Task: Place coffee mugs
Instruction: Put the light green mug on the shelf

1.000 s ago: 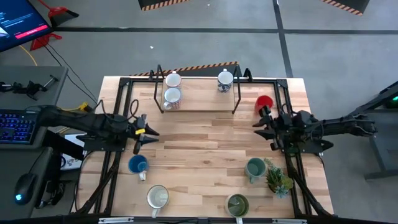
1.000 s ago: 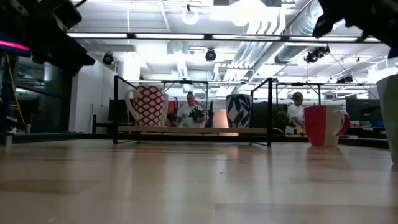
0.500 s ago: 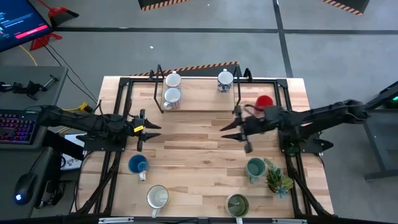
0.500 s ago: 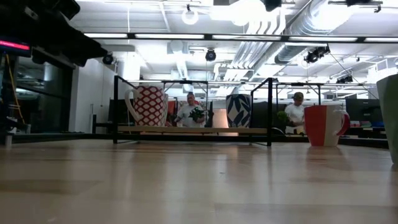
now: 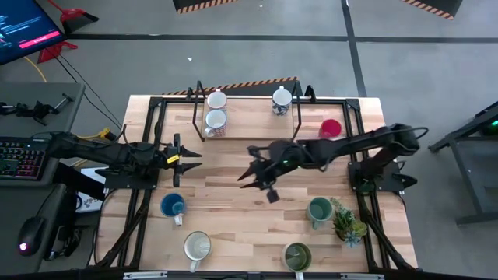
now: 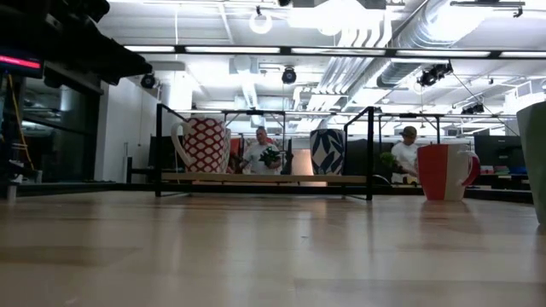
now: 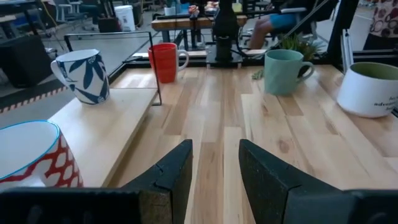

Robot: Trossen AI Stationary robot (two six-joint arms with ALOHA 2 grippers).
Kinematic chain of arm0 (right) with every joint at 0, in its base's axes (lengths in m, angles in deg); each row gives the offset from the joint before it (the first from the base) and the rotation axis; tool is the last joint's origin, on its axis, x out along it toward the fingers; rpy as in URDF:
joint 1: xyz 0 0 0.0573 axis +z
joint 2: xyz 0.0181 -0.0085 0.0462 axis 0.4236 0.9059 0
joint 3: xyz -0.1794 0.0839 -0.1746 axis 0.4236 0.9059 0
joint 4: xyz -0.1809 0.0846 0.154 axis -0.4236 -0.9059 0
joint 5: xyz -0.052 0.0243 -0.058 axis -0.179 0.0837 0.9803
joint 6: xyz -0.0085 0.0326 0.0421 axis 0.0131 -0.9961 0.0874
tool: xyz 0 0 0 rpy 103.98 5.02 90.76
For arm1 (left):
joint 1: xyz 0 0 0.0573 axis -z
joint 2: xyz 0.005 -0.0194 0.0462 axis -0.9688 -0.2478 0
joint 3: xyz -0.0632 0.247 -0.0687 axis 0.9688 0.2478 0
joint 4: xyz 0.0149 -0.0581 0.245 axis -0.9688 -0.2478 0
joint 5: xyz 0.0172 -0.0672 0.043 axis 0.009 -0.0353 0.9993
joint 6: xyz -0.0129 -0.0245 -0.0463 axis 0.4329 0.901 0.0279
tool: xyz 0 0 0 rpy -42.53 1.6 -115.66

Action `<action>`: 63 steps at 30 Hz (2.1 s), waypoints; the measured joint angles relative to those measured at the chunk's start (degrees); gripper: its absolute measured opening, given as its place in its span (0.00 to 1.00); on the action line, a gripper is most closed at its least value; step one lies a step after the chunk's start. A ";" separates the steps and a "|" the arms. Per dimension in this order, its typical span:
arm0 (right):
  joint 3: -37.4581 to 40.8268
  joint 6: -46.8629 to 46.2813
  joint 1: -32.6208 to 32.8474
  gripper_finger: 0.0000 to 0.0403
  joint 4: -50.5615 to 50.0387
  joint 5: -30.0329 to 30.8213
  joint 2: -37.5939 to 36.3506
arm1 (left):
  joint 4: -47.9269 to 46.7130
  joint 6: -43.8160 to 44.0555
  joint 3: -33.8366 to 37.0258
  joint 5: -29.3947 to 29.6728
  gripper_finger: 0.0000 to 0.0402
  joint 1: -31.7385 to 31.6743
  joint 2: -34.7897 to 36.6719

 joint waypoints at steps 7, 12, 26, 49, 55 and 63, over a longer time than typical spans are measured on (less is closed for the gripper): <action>-17.23 3.29 -0.18 0.24 -13.66 -4.28 10.41 | -0.53 -0.01 0.02 1.28 0.30 0.00 0.00; -27.66 4.76 0.50 0.24 -27.60 -6.16 17.19 | -3.17 1.98 0.02 1.27 0.30 0.02 0.00; -31.74 -8.22 10.66 0.24 -58.70 1.49 18.21 | -7.44 4.14 0.04 1.33 0.30 0.02 -0.01; 11.14 -42.73 24.15 0.24 -44.07 17.57 -12.28 | -6.54 5.15 0.04 1.29 0.30 0.04 0.00; 19.68 -47.87 26.72 0.24 -45.21 20.67 -19.33 | -6.38 6.43 0.04 1.31 0.30 0.02 0.00; 27.20 -51.28 27.38 0.24 -43.25 22.08 -25.21 | -6.45 8.01 0.04 1.29 0.30 0.02 0.00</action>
